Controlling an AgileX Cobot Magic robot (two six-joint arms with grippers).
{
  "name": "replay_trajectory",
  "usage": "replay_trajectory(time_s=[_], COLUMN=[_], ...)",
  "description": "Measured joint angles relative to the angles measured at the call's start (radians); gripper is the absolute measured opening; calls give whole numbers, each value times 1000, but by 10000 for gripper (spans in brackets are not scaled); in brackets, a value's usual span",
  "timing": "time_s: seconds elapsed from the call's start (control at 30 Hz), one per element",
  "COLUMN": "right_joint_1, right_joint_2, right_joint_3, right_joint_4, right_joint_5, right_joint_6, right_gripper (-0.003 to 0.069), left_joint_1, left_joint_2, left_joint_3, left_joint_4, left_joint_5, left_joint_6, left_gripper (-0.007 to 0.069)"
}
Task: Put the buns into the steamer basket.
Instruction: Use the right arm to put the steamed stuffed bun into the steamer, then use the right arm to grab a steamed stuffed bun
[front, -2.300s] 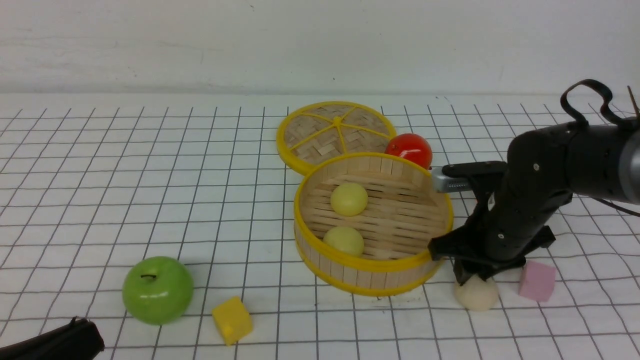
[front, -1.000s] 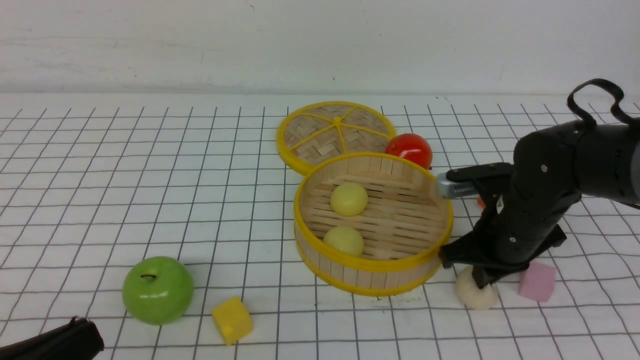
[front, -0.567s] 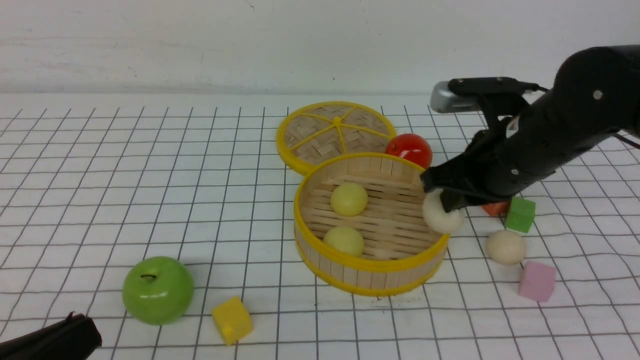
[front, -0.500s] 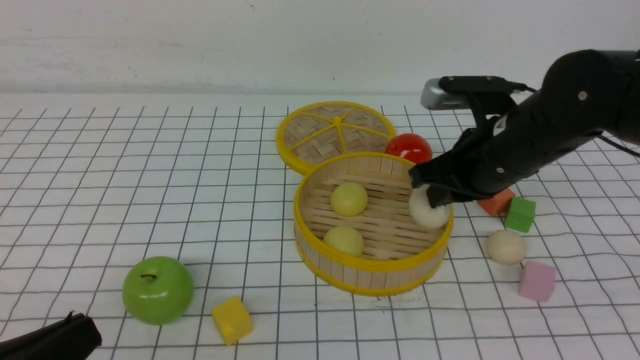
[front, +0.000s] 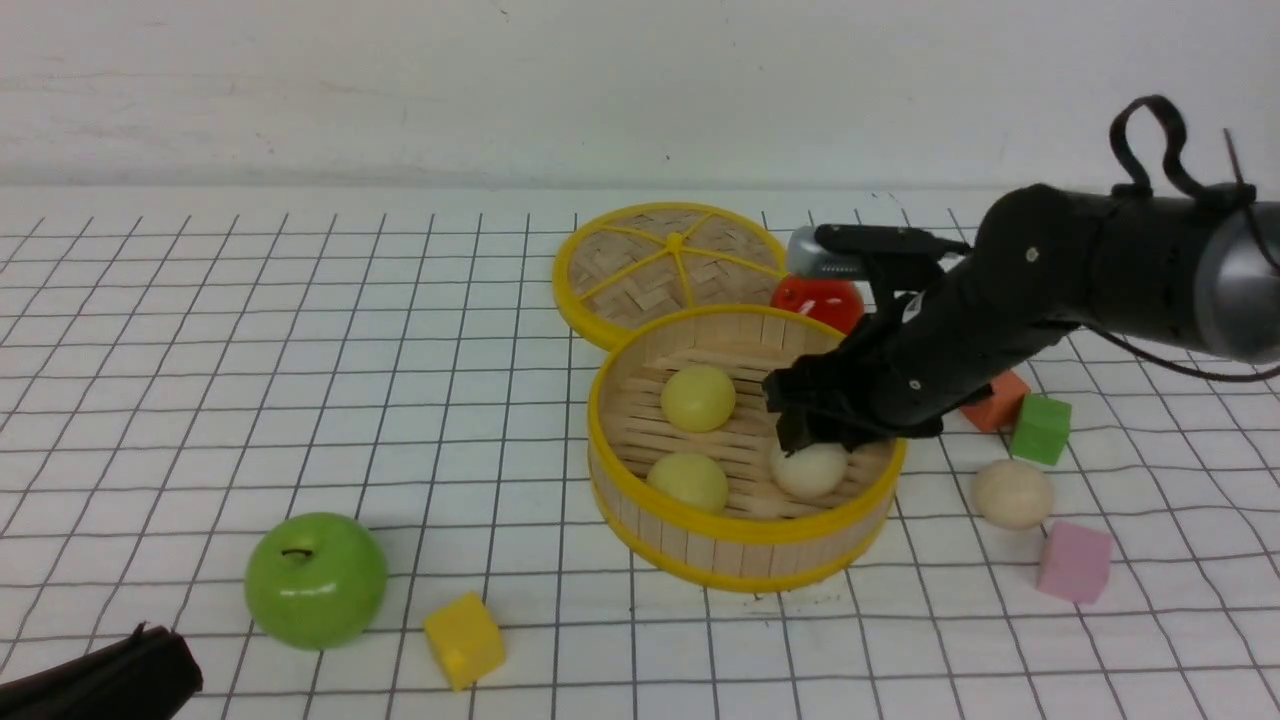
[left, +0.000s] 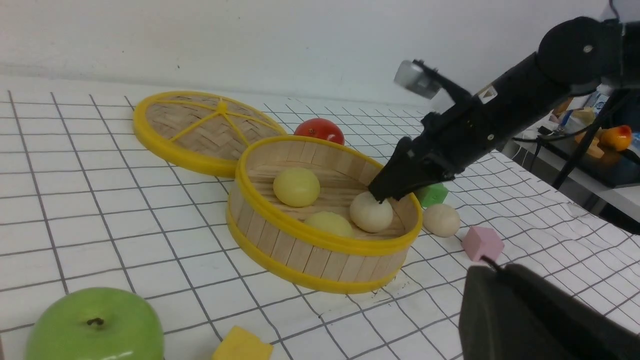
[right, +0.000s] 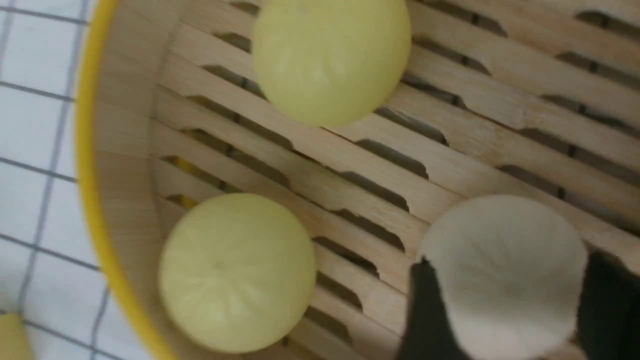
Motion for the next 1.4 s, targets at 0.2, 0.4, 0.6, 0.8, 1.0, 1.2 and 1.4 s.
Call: replay_trajectory(time_s=[0.2, 0.4, 0.6, 0.8, 1.0, 1.2, 1.4], right_joint_1=[-31, -175, -206, -222, -242, -243, -243], right_joint_2=[-133, -72, 1, 28, 55, 73, 73], right_joint_3=[-8, 48, 53, 53, 53, 53, 52], right_joint_4=[-135, -317, -279, -279, -279, -268, -268], right_joint_5=[126, 248, 148, 79, 37, 25, 22], right_joint_6=[50, 264, 259, 255, 255, 255, 233], right_gripper=[479, 364, 304, 300, 300, 300, 242], left_joint_1=[0, 0, 0, 0, 0, 0, 0], left_joint_2=[0, 0, 0, 0, 0, 0, 0], left_joint_3=[0, 0, 0, 0, 0, 0, 0], left_joint_4=[0, 0, 0, 0, 0, 0, 0], left_joint_5=[7, 7, 10, 13, 18, 19, 19], left_joint_6=[0, 0, 0, 0, 0, 0, 0], left_gripper=[19, 24, 29, 34, 35, 37, 39])
